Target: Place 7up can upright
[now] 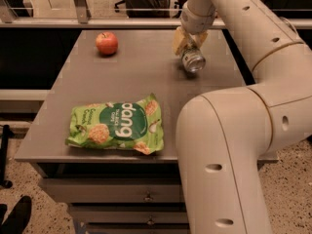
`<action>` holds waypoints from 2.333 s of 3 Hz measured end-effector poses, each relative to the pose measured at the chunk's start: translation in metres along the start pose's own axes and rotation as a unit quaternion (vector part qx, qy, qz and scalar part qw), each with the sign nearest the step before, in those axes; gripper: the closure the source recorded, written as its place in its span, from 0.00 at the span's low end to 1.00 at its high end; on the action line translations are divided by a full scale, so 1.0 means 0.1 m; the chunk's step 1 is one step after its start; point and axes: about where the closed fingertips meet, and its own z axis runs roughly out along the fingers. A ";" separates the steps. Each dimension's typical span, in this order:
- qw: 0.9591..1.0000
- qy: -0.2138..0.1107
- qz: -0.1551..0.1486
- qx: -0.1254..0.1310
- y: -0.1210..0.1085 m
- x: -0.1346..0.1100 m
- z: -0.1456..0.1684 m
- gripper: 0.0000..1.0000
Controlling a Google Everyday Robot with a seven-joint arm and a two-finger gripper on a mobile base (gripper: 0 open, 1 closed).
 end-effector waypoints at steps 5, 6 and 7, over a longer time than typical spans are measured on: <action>0.820 -0.505 -0.201 -0.177 -0.02 -0.17 -1.62 1.00; 0.775 -0.546 -0.252 -0.195 0.36 -0.26 -1.77 1.00; 0.766 -0.555 -0.251 -0.205 0.35 -0.24 -1.78 1.00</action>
Offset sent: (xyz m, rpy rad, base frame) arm -0.0501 -0.0366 0.1225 0.2789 -0.6478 0.4497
